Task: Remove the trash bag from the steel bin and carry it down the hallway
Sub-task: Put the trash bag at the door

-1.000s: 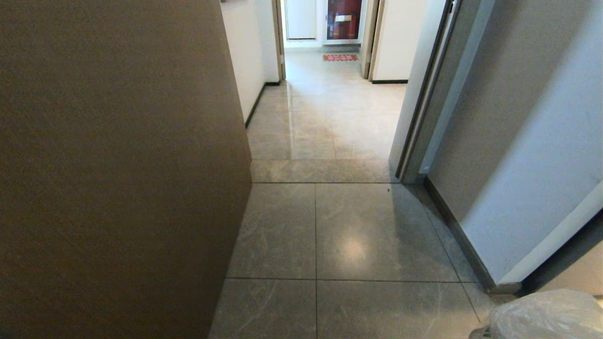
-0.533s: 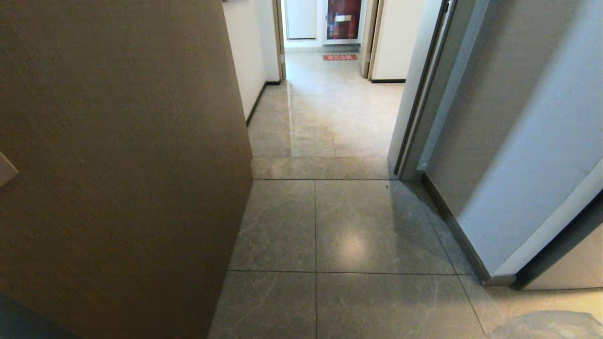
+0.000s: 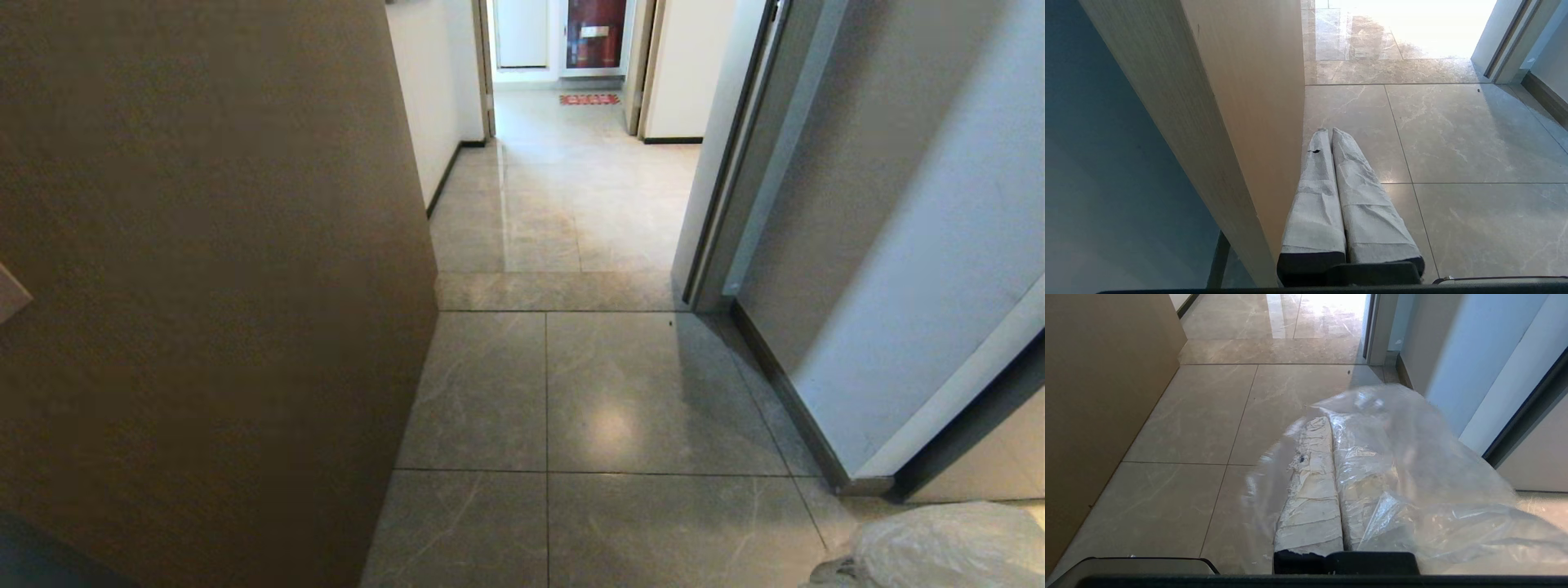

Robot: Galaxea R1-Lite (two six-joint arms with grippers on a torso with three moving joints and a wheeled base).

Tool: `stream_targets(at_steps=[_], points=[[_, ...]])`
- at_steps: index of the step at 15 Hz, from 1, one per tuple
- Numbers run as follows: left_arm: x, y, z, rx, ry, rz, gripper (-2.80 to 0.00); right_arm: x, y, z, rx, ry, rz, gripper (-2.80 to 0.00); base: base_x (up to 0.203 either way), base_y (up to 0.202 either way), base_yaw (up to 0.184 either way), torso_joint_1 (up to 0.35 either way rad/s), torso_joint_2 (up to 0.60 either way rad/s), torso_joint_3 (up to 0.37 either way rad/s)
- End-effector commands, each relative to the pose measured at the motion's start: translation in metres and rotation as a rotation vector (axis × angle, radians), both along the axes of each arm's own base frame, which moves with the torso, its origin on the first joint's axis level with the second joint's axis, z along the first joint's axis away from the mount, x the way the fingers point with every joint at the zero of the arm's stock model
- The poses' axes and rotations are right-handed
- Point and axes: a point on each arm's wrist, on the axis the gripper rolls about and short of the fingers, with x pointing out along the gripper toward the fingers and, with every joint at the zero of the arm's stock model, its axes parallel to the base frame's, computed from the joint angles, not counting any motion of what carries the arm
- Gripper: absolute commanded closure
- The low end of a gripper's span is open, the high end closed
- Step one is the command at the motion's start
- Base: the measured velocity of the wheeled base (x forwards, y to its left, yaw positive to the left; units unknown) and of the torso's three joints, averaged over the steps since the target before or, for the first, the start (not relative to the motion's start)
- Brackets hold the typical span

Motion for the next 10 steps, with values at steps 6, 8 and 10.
stream_targets(at_steps=[6, 8, 10], points=[[0.0008, 0.0000, -0.0028, 0.004, 0.009, 0.001, 0.00, 0.0001, 0.0000, 0.0001, 0.000, 0.001, -0.001, 0.00, 0.000, 0.000, 0.000, 0.000, 0.00, 0.000], [0.0008, 0.0000, -0.0028, 0.001, 0.009, 0.001, 0.00, 0.0001, 0.0000, 0.0001, 0.000, 0.001, 0.001, 0.00, 0.000, 0.000, 0.000, 0.000, 0.00, 0.000], [0.0008, 0.0001, -0.0028, 0.001, 0.009, 0.003, 0.00, 0.0001, 0.0000, 0.0001, 0.000, 0.001, 0.001, 0.00, 0.000, 0.000, 0.000, 0.000, 0.00, 0.000]])
